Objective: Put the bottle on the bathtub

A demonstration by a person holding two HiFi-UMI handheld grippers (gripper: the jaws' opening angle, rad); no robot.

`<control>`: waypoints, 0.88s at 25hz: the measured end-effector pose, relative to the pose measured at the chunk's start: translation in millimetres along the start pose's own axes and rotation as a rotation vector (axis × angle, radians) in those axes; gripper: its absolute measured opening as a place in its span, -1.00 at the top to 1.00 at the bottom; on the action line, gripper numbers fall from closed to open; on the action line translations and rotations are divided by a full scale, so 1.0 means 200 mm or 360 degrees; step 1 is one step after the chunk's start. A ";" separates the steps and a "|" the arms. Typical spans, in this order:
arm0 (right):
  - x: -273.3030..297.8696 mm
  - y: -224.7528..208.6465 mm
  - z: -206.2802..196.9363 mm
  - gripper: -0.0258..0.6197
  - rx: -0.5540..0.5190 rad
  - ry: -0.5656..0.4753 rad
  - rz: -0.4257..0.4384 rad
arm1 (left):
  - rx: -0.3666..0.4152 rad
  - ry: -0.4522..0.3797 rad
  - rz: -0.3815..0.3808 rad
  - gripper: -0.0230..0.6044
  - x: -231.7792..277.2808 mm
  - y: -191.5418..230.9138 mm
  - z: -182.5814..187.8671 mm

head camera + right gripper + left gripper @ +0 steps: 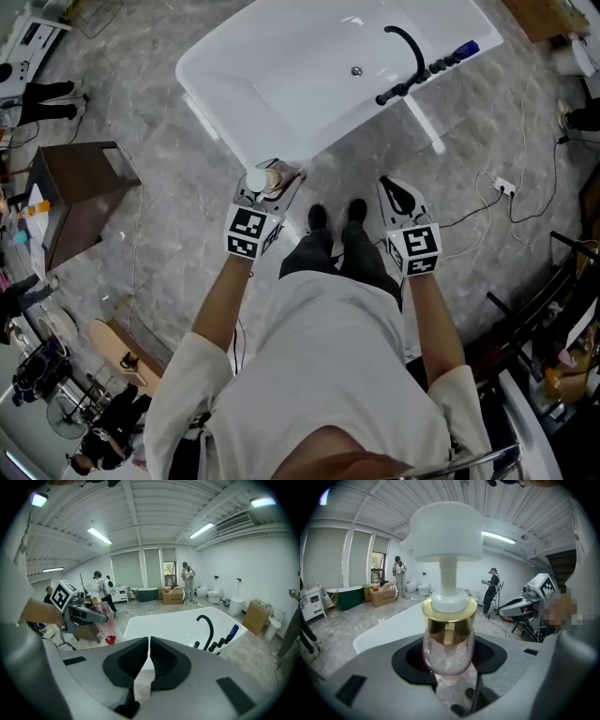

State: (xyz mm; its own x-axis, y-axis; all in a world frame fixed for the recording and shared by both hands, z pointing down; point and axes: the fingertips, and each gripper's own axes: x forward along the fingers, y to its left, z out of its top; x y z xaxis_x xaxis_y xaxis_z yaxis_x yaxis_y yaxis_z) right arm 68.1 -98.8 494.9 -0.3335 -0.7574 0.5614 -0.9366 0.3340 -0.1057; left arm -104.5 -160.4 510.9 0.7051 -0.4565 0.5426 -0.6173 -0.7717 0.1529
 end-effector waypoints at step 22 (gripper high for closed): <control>0.62 -0.30 -0.44 0.81 0.0088 0.0164 0.0284 | 0.0026 0.0147 0.0124 0.23 0.80 0.10 -0.49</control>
State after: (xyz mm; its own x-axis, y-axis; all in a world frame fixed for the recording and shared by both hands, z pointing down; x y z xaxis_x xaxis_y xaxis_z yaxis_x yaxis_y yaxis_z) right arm 93.2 -163.1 643.3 -0.4842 -0.6267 0.6106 -0.8692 0.4242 -0.2539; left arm -37.5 -206.1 682.0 0.6197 -0.4729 0.6263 -0.6625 -0.7431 0.0943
